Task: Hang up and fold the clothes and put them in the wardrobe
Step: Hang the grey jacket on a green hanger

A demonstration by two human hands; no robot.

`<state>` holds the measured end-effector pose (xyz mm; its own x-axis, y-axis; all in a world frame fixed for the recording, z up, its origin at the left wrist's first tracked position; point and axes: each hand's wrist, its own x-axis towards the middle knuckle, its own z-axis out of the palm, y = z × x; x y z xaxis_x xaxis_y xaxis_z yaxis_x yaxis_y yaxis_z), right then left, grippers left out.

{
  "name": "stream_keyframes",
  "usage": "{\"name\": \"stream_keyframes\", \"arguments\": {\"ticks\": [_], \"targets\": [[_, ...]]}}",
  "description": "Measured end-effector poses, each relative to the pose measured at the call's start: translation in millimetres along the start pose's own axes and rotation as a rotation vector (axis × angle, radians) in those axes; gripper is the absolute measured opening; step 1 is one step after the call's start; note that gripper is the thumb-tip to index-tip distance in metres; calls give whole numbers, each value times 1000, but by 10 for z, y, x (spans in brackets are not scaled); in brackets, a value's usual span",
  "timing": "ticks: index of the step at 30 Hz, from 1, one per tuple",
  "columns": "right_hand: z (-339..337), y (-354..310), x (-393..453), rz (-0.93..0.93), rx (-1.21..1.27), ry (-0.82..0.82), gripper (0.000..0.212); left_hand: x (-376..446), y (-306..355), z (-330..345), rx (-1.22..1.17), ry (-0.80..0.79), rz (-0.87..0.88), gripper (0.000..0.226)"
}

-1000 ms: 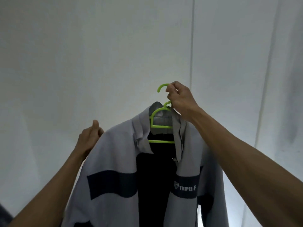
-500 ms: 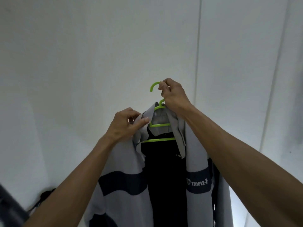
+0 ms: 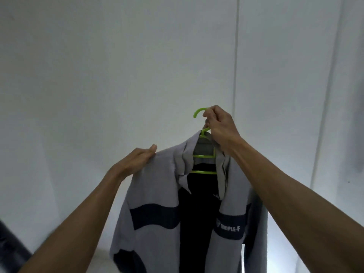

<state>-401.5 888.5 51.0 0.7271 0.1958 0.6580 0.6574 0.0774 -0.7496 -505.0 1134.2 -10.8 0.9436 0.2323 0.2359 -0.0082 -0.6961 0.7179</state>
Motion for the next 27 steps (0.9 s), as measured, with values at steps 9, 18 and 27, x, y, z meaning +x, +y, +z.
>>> {"name": "stream_keyframes", "arguments": {"ticks": [9,18,27], "targets": [[-73,117,134,-80,-114,55,25,-96,-271,104,-172,491,101,59],[247,161,68,-2,-40,38,24,-37,-161,-33,136,509,237,25],[322,43,75,59,27,-15,24,151,258,343,156,231,289,53]]}}
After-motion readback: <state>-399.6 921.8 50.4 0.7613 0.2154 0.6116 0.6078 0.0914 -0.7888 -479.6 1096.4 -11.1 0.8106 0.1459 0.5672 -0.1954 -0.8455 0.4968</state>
